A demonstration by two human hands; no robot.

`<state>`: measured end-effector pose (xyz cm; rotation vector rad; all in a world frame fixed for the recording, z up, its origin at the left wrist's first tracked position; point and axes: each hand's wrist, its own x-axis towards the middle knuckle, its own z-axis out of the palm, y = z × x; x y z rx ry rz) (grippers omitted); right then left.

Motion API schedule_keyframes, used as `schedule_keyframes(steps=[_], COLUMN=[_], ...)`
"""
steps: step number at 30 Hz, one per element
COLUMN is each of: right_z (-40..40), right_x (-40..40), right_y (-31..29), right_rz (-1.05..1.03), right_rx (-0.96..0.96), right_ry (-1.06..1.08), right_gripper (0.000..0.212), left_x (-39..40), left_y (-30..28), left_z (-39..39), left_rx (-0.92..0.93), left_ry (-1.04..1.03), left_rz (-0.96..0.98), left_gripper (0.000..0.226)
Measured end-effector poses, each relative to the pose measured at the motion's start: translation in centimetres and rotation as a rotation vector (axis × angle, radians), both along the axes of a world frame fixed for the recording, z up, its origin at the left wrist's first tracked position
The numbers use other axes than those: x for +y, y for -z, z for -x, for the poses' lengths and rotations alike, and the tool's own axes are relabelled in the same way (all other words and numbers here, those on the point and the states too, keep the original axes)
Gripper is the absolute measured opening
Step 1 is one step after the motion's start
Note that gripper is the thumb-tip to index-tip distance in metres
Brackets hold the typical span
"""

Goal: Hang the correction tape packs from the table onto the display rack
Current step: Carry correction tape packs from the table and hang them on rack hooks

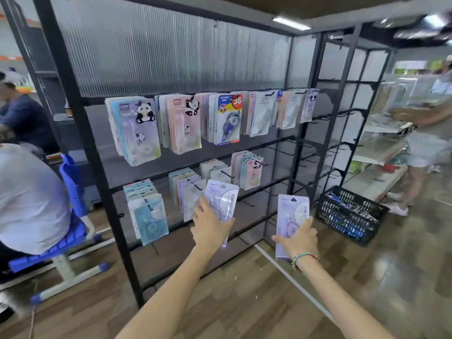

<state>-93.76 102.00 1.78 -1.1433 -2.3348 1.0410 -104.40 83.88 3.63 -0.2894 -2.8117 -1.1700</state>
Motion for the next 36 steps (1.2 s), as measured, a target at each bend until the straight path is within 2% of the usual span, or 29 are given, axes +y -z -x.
schedule_keyframes(steps=[10,18,29,36], right_z=[9.8,18.1,23.8,24.6], right_x=[10.7,19.2,21.2,21.8], right_y=[1.8,1.6,2.5,3.2], right_rz=[-0.007,-0.020,-0.054,-0.059], right_rx=[-0.035,-0.057,-0.100,-0.072], right_ry=[-0.180,-0.439,-0.633,-0.650], right_gripper=[0.121,0.124,0.122,0.117], left_x=[9.3,15.5,17.9,18.7], left_y=[2.8,3.5,4.2,5.1], left_z=[6.7,8.2,9.4,10.1], left_rx=[-0.020,-0.116,-0.151,-0.139], left_ry=[-0.151,-0.437,-0.595,-0.601], left_rz=[-0.042,-0.084,-0.033,-0.039], left_gripper=[0.102,0.105,0.108,0.110])
